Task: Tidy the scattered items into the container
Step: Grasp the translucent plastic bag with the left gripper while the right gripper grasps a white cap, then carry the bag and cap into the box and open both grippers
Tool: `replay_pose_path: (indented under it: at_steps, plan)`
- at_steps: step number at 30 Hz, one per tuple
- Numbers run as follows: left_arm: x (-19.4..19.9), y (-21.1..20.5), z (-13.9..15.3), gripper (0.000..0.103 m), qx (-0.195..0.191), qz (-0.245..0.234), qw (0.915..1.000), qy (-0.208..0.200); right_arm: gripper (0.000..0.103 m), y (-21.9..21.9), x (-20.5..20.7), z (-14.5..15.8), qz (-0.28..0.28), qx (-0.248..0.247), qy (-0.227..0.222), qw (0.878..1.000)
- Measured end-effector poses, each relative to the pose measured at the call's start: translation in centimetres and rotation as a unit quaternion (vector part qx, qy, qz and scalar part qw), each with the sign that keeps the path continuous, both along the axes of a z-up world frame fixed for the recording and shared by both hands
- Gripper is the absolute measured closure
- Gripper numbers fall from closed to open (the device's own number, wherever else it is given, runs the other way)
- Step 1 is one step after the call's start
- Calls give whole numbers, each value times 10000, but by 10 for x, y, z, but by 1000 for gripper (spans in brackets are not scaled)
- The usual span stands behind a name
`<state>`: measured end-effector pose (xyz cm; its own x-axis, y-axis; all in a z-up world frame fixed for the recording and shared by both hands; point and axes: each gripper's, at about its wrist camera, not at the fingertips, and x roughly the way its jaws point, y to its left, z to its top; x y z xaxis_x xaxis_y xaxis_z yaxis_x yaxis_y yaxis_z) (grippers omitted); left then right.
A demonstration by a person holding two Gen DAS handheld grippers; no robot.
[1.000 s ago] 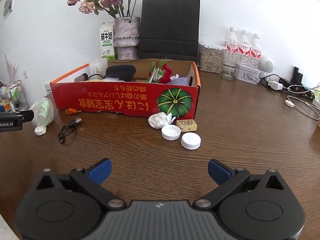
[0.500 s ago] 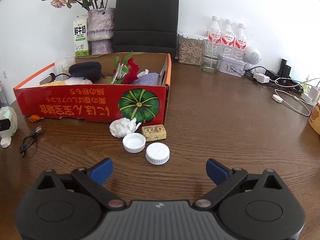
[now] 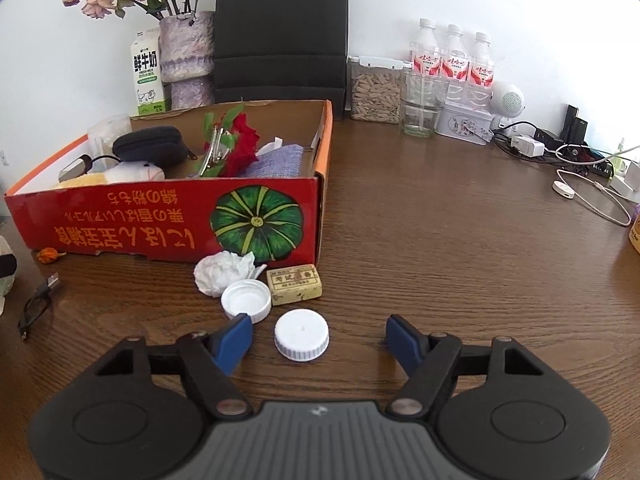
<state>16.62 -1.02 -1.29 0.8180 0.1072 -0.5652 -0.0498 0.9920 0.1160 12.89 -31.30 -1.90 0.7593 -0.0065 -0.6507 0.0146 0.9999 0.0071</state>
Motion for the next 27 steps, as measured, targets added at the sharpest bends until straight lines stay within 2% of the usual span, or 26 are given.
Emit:
replay_pose_path:
  at_steps: [1,2,3,4,5,9,21,27]
  plan:
    - [1,0,0,0,-44,-33,10000,-2,42,0,1,0,34,31,-20,10000]
    - [2,0,0,7,-95,-68,9999,9,59,0,0,1,77,66,-50,9999]
    - [2,0,0,22,-134,-85,9999,36,75,0,-1,2,107,102,-84,9999]
    - [3,1,0,32,-173,-88,9998,74,76,-1,-2,2,125,130,-108,9998]
    - [3,1,0,54,-250,-102,9996,123,76,-1,-3,3,149,164,-122,9997]
    - [-3,5,5,57,-414,-122,9991,18,76,-4,-11,6,158,223,-257,9993]
    - [-17,3,21,57,-386,-139,9986,-347,76,-6,-22,19,138,292,-536,9980]
    - [-23,-3,32,57,-411,-259,9974,-533,76,1,-23,35,277,313,-783,9961]
